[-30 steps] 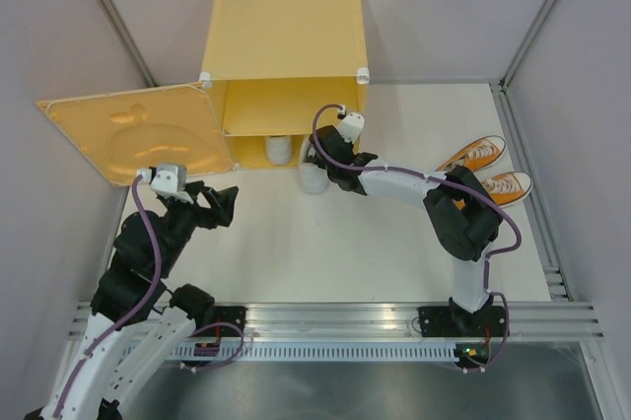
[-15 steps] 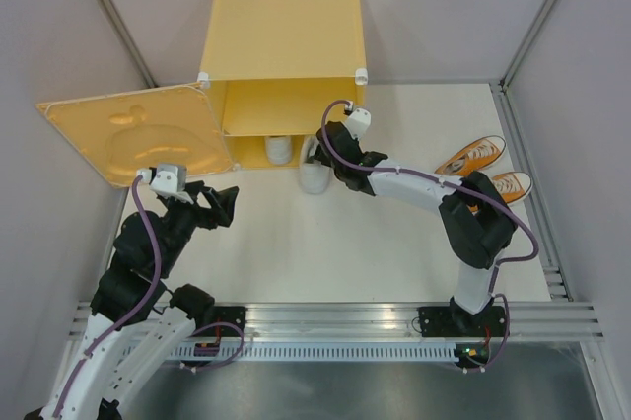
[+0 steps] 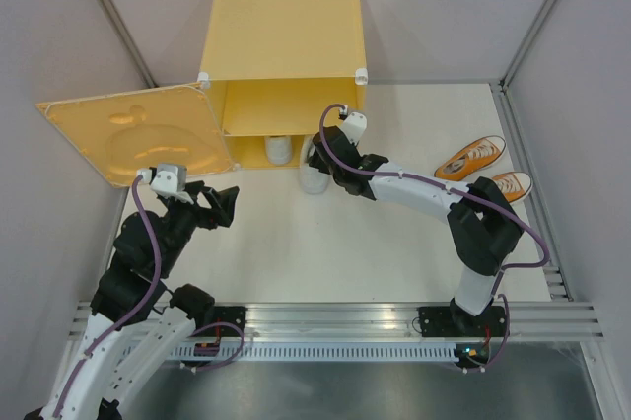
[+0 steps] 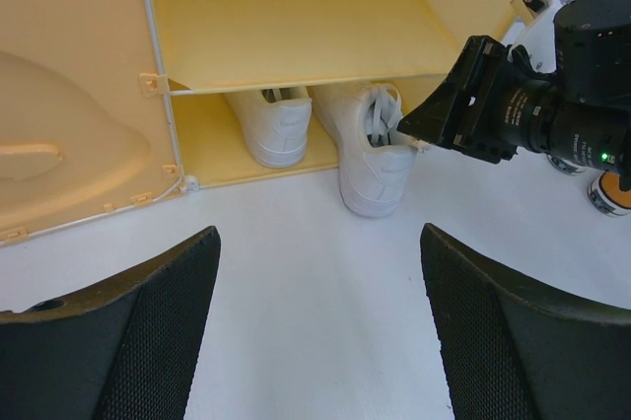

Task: Place and organize the shoes in the shoe cabinet

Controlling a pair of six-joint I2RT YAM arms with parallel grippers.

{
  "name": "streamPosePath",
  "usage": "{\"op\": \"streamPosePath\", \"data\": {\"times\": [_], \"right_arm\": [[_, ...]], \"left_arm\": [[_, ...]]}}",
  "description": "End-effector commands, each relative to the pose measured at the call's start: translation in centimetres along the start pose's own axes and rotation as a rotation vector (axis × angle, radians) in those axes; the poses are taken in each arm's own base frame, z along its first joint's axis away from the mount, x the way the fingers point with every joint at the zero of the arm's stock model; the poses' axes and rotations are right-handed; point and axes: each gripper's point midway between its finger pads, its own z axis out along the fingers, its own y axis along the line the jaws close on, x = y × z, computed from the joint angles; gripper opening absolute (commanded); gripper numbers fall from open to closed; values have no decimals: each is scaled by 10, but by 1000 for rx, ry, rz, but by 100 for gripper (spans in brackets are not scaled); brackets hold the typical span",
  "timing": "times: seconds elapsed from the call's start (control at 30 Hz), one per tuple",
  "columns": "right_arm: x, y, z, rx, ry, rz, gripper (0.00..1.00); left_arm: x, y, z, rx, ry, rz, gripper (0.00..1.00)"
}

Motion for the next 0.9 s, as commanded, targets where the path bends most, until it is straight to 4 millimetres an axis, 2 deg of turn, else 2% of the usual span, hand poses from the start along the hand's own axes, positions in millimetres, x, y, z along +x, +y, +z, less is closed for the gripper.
{"op": "streamPosePath", "data": {"times": [0.0, 0.1, 0.47, 0.63, 0.87], "right_arm": [[4, -1, -10, 20, 3, 7, 55], [15, -6, -4, 36, 20, 6, 54], [18, -10, 9, 88, 2, 27, 54], [38, -12, 19, 88, 57, 15, 50], [66, -24, 29, 94, 113, 14, 37]], "left_arm": [[-6, -7, 1, 41, -27, 12, 86], [-6, -8, 1, 44, -28, 12, 86], [-8, -8, -2, 49, -38, 12, 86], [-9, -9, -3, 55, -43, 11, 87], [-10, -9, -5, 55, -51, 10, 87]]}}
